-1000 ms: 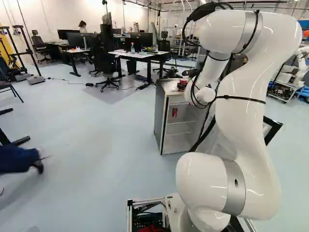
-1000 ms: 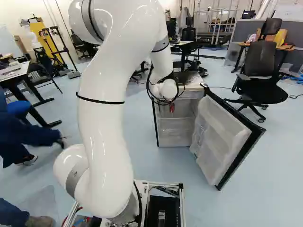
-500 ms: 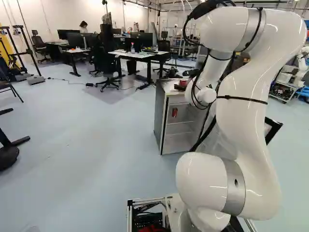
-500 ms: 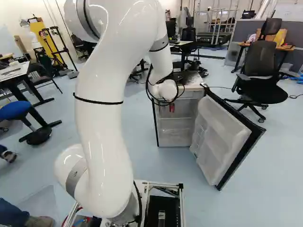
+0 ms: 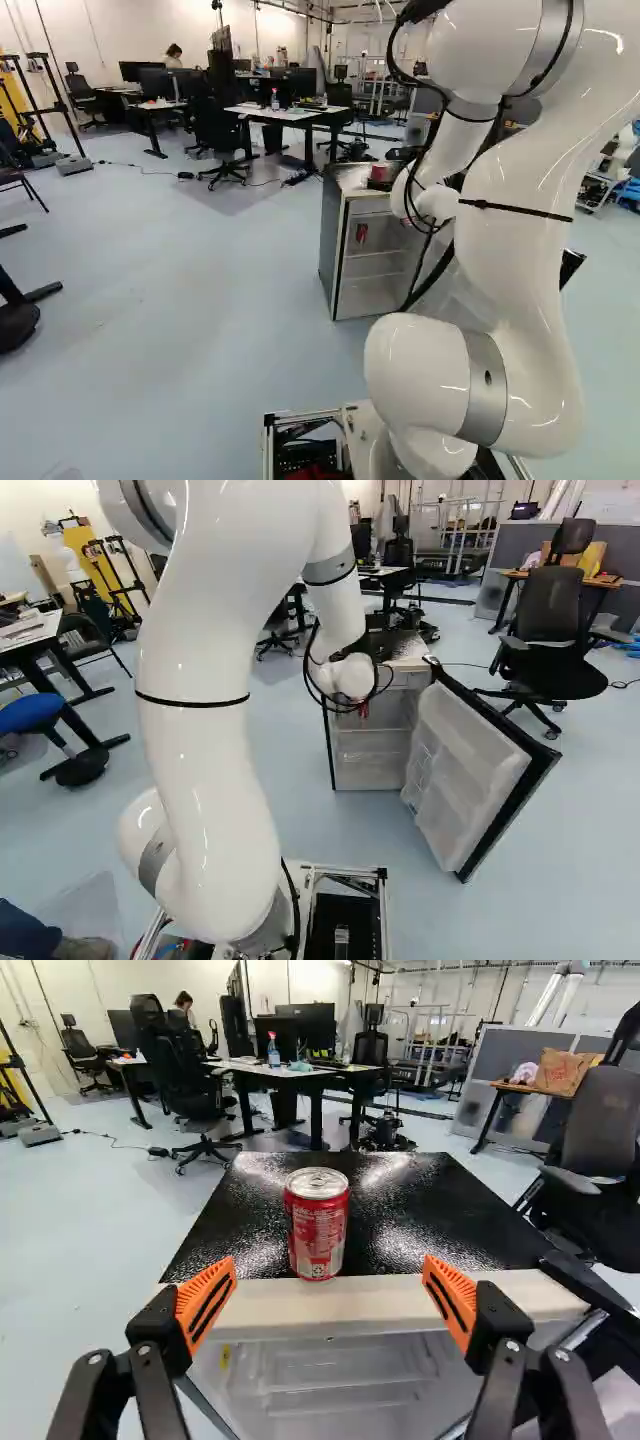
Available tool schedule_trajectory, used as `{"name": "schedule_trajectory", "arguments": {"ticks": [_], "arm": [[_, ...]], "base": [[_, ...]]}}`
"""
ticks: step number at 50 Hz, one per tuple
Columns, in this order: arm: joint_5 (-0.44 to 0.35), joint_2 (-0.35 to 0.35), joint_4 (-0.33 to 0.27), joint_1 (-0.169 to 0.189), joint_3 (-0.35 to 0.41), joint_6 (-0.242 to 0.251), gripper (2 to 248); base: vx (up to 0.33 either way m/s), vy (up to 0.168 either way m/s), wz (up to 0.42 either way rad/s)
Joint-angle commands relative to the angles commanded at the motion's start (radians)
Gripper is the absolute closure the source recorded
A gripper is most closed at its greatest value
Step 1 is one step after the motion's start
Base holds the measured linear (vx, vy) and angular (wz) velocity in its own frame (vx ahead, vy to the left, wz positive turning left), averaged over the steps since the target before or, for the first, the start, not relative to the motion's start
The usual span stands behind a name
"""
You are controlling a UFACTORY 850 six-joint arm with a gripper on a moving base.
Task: Grab a drink from the fridge
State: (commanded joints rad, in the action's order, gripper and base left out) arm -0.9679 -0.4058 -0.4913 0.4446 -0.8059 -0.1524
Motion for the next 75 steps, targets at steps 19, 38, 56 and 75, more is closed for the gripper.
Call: {"name": "schedule_trajectory", "arguments": {"ticks": [19, 38, 56, 75], "arm": [[0.000, 0.066, 0.000, 0.057, 0.045, 0.000, 3], [0.047, 0.112, 0.000, 0.117, 0.051, 0.000, 3], [0.118, 0.145, 0.000, 0.173, 0.045, 0.000, 3], [0.197, 0.165, 0.000, 0.227, 0.020, 0.000, 3]], "base": [[0.000, 0.000, 0.000], [0.000, 0.000, 0.000], [0.000, 0.000, 0.000], [0.000, 0.000, 0.000]]}}
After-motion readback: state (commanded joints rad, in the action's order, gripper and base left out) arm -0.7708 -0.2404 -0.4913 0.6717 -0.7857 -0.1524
